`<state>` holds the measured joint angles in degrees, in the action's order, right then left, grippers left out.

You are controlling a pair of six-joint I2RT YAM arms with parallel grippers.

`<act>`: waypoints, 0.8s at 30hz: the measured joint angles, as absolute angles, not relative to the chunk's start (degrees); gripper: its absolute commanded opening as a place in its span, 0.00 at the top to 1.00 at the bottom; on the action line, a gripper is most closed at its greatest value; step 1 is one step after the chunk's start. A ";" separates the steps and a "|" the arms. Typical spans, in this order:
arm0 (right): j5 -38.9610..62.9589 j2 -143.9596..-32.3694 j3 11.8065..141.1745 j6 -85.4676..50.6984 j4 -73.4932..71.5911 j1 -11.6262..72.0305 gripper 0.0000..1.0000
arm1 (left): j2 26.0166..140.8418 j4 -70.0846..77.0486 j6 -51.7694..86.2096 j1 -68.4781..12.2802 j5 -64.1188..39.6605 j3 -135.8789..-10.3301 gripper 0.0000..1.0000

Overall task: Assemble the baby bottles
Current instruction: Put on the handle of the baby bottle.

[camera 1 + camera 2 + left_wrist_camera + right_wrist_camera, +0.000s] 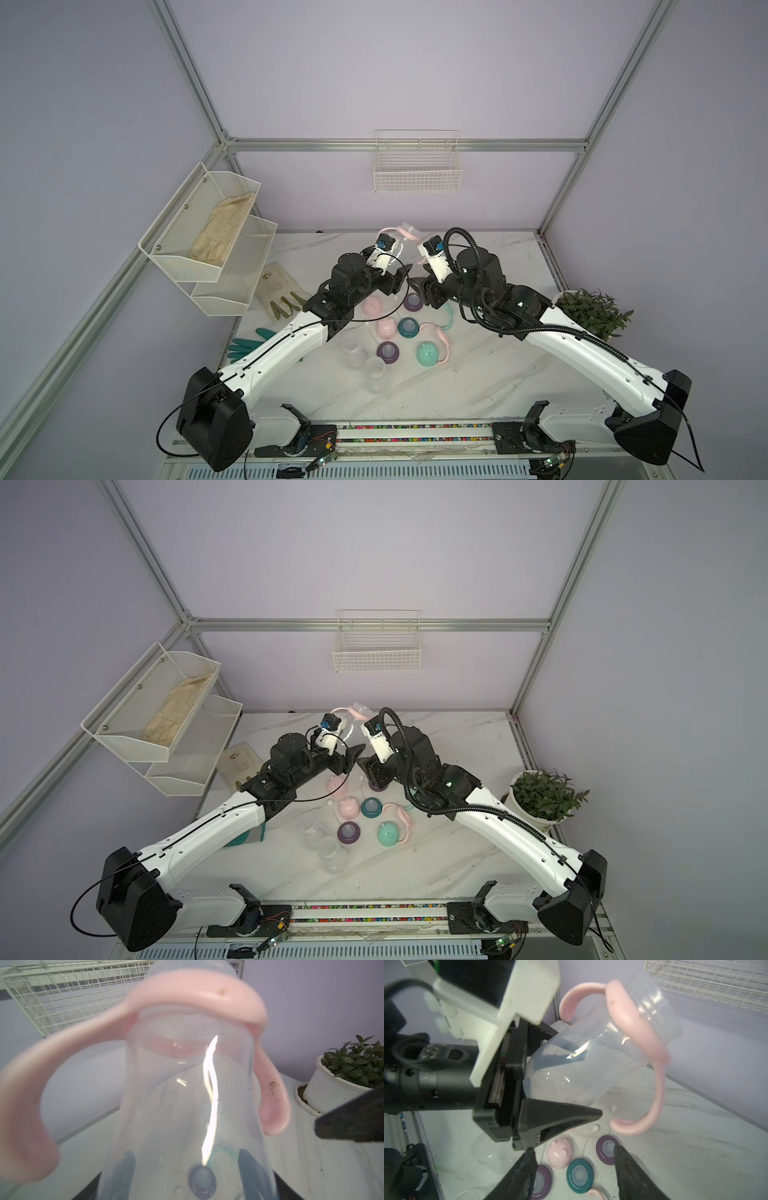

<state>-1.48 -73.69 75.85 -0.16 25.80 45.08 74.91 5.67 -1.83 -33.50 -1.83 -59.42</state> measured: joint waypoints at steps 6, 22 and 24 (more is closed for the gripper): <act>0.21 -72.88 75.96 -1.74 28.88 42.78 0.28 | 72.55 6.11 -2.92 -31.44 2.13 -57.93 1.00; 4.43 -104.01 79.94 -6.70 31.90 34.96 0.17 | 53.08 -1.85 -4.16 -27.40 -14.87 -52.80 1.00; 4.38 -105.08 81.17 -6.85 32.34 34.57 0.16 | 51.59 -1.87 -4.14 -27.40 -18.00 -51.35 1.00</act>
<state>4.38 -105.08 81.17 -6.85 32.34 34.57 51.59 -1.87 -4.14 -27.40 -18.00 -51.35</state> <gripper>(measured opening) 0.828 0.766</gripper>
